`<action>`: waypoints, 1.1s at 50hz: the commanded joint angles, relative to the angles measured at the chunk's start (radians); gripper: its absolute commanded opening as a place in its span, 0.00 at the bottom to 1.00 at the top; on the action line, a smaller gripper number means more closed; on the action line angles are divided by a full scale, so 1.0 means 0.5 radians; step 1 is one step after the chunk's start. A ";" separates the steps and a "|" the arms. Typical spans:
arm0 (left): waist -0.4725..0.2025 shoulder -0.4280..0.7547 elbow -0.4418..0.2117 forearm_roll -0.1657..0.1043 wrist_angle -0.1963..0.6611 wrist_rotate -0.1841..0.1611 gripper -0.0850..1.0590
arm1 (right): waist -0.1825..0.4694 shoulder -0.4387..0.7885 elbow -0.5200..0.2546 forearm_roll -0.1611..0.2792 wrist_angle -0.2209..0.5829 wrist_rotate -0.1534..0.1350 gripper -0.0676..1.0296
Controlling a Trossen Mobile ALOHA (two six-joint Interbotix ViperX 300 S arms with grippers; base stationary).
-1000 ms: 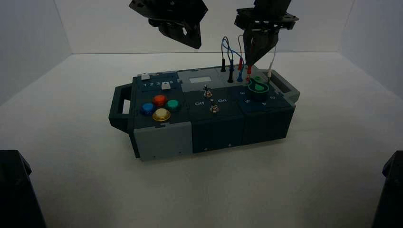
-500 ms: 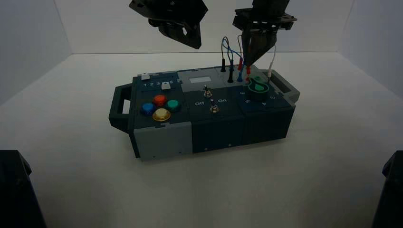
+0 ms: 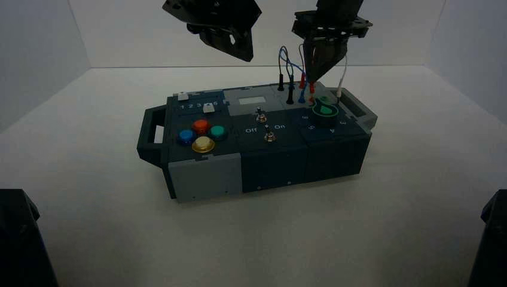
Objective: Insert the red wire.
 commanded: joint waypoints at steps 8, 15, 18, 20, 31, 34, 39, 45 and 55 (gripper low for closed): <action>0.003 -0.037 -0.025 0.003 -0.015 0.009 0.05 | 0.012 -0.025 0.028 -0.018 0.031 0.000 0.04; 0.003 -0.037 -0.025 0.003 -0.018 0.009 0.05 | 0.012 -0.028 0.037 -0.018 0.031 0.000 0.04; 0.003 -0.037 -0.025 0.006 -0.015 0.009 0.05 | 0.012 -0.028 0.040 -0.018 0.031 0.003 0.04; 0.003 -0.037 -0.025 0.003 -0.018 0.009 0.05 | 0.012 -0.025 0.046 -0.018 0.031 0.003 0.04; 0.003 -0.037 -0.021 0.003 -0.018 0.009 0.05 | 0.012 -0.028 0.061 -0.015 0.031 0.003 0.04; 0.003 -0.040 -0.021 0.003 -0.015 0.009 0.05 | 0.012 -0.028 0.064 -0.018 0.034 0.003 0.04; 0.003 -0.040 -0.025 0.006 -0.015 0.009 0.05 | 0.012 -0.021 0.067 -0.015 0.031 0.003 0.04; 0.003 -0.043 -0.021 0.006 -0.015 0.009 0.05 | 0.012 -0.018 0.064 -0.018 0.031 0.003 0.04; 0.003 -0.040 -0.021 0.006 -0.015 0.009 0.05 | 0.012 -0.018 0.061 -0.018 0.046 0.003 0.04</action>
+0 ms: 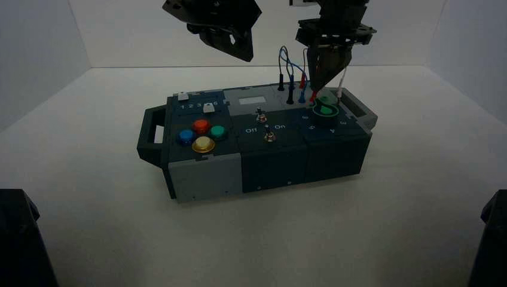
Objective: Insert the red wire.
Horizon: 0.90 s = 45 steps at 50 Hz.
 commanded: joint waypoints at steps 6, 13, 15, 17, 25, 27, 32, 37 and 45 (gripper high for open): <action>0.003 -0.043 -0.021 0.003 -0.012 0.009 0.05 | 0.009 -0.031 -0.009 -0.006 0.018 0.003 0.07; 0.003 -0.040 -0.021 0.003 0.000 0.009 0.05 | 0.009 -0.067 -0.006 -0.006 0.018 0.003 0.21; 0.003 -0.043 -0.021 0.003 0.000 0.009 0.05 | 0.009 -0.080 -0.003 -0.006 0.018 0.003 0.21; 0.003 -0.046 -0.021 0.003 0.003 0.009 0.05 | 0.009 -0.098 0.000 -0.006 0.018 0.003 0.21; 0.003 -0.061 -0.018 0.003 0.009 0.009 0.05 | 0.009 -0.153 0.003 -0.006 0.021 0.003 0.36; 0.003 -0.067 -0.021 0.003 0.012 0.009 0.05 | 0.009 -0.166 0.003 -0.003 0.028 0.003 0.39; 0.000 -0.083 -0.021 0.003 0.021 0.009 0.05 | 0.009 -0.187 0.003 -0.006 0.064 0.003 0.39; 0.003 -0.086 -0.034 0.003 0.049 0.012 0.05 | 0.009 -0.212 0.003 -0.006 0.101 0.003 0.39; 0.003 -0.086 -0.043 0.009 0.077 0.012 0.05 | 0.009 -0.255 0.015 -0.009 0.141 0.003 0.39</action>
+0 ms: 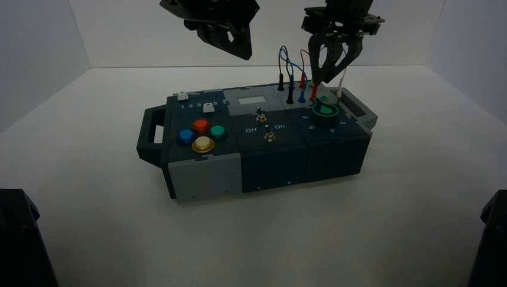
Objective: Insert the red wire.
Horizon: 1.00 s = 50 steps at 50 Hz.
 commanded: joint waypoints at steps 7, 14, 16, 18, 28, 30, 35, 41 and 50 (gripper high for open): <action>0.006 -0.040 -0.052 0.009 0.009 0.012 0.05 | 0.009 -0.147 0.025 -0.006 0.052 0.003 0.38; 0.006 -0.031 -0.083 0.025 0.055 0.015 0.05 | 0.009 -0.181 0.064 -0.012 0.092 0.003 0.35; 0.006 -0.028 -0.095 0.034 0.077 0.015 0.05 | 0.009 -0.196 0.077 -0.012 0.095 0.003 0.34; 0.006 -0.018 -0.101 0.046 0.107 0.015 0.05 | 0.009 -0.215 0.089 -0.012 0.095 0.000 0.34; 0.009 -0.009 -0.117 0.074 0.138 0.015 0.05 | 0.009 -0.322 0.114 -0.012 0.147 0.003 0.34; 0.012 -0.009 -0.117 0.074 0.138 0.015 0.05 | 0.009 -0.331 0.110 -0.012 0.160 0.003 0.34; 0.018 -0.009 -0.120 0.080 0.123 0.015 0.05 | 0.009 -0.347 0.104 -0.012 0.181 0.003 0.34; 0.021 -0.015 -0.126 0.089 0.114 0.015 0.05 | 0.009 -0.362 0.101 -0.009 0.193 0.003 0.34; 0.037 -0.021 -0.135 0.117 0.117 0.015 0.05 | 0.009 -0.377 0.104 -0.009 0.202 0.003 0.35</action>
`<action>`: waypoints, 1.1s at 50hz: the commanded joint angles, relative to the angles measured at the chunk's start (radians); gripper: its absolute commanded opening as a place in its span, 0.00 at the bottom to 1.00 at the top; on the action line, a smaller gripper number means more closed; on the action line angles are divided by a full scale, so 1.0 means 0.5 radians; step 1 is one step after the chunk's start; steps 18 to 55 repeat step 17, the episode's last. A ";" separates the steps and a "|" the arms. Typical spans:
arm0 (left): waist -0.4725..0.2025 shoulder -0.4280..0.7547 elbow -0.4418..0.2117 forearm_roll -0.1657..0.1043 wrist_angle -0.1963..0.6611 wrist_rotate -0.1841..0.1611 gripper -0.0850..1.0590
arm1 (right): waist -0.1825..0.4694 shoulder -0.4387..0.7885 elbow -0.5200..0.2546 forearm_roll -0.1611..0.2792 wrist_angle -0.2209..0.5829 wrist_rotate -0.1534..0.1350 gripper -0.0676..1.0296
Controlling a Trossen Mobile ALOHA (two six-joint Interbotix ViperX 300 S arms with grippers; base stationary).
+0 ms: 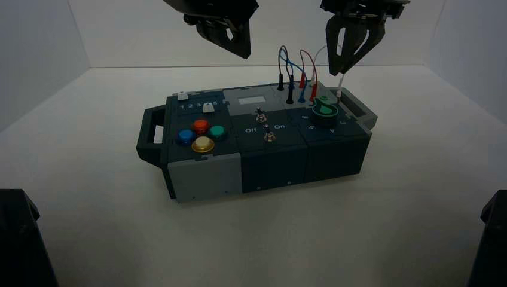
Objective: Insert the red wire.
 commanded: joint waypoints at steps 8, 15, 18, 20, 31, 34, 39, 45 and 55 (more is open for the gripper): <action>0.025 -0.031 -0.052 0.043 -0.018 0.012 0.05 | 0.009 -0.064 -0.040 0.006 0.021 0.006 0.35; 0.025 -0.031 -0.040 0.046 -0.018 0.012 0.05 | 0.009 -0.061 -0.040 0.006 0.021 0.003 0.34; 0.025 -0.034 -0.037 0.046 -0.015 0.012 0.05 | 0.009 -0.061 -0.043 0.006 0.025 0.003 0.34; 0.025 -0.034 -0.037 0.046 -0.015 0.012 0.05 | 0.009 -0.061 -0.043 0.006 0.025 0.003 0.34; 0.025 -0.034 -0.037 0.046 -0.015 0.012 0.05 | 0.009 -0.061 -0.043 0.006 0.025 0.003 0.34; 0.025 -0.034 -0.037 0.046 -0.015 0.012 0.05 | 0.009 -0.061 -0.043 0.006 0.025 0.003 0.34; 0.025 -0.034 -0.037 0.046 -0.015 0.012 0.05 | 0.009 -0.061 -0.043 0.006 0.025 0.003 0.34; 0.025 -0.034 -0.037 0.046 -0.015 0.012 0.05 | 0.009 -0.061 -0.043 0.006 0.025 0.003 0.34; 0.025 -0.034 -0.037 0.046 -0.015 0.012 0.05 | 0.009 -0.061 -0.043 0.006 0.025 0.003 0.34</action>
